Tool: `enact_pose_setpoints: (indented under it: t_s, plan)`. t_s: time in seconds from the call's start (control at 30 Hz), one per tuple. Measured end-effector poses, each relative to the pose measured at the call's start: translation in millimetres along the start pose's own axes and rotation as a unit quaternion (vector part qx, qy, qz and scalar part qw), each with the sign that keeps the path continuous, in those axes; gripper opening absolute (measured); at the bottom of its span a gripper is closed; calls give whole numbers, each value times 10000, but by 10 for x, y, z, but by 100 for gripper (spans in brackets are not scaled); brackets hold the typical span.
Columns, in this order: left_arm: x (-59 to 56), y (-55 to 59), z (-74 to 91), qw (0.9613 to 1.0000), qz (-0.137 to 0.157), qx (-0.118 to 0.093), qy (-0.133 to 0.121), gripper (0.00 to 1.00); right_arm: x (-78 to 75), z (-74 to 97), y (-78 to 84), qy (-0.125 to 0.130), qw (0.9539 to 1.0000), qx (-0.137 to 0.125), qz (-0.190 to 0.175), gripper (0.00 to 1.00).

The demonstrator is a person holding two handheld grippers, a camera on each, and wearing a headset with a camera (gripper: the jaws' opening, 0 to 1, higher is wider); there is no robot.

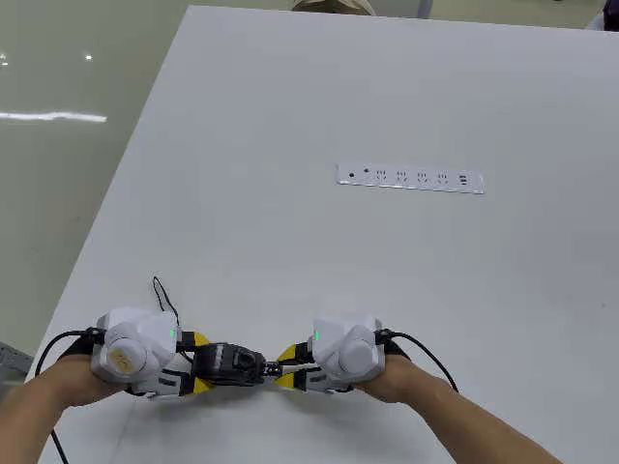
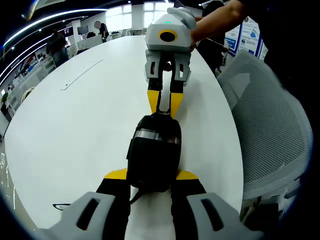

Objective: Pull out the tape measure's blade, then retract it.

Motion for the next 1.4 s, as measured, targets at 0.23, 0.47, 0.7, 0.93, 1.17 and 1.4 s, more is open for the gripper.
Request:
enact_pose_setpoints:
  t_s: [0.23, 0.47, 0.7, 0.93, 1.17, 1.4]
  plan:
    - [-4, -3, -1, 10000, -2, 7, 4, 27, -4, 26, 17, 9, 10000, 8, 7, 10]
    - [-11, -8, -4, 10000, -18, 10, 12, 27, 6, 60, 36, 20, 10000, 15, -12, 10]
    - [-12, -14, -11, 10000, -26, 14, 21, 27, 6, 99, 55, 19, 10000, 24, -38, 10]
    - [-18, -17, -14, 10000, -24, 19, 29, 27, 15, 122, 66, 20, 10000, 38, -53, 10]
    - [-19, -20, -17, 10000, -31, 21, 42, 27, 13, 154, 85, 6, 9999, 57, -86, 10]
    - [-21, -24, -22, 10000, -37, 16, 51, 27, 11, 180, 102, -3, 9999, 66, -93, 10]
Point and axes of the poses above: the centre of the closed fingertips' face, and the gripper's own axes: z roughly backward along the fingers, x roughly to its left, y roughly out of its underside, the point moved 8 cm from there along z, roughly backward along the fingers, and after that the axes turned 12 degrees about -z, right-handed, at the moved point
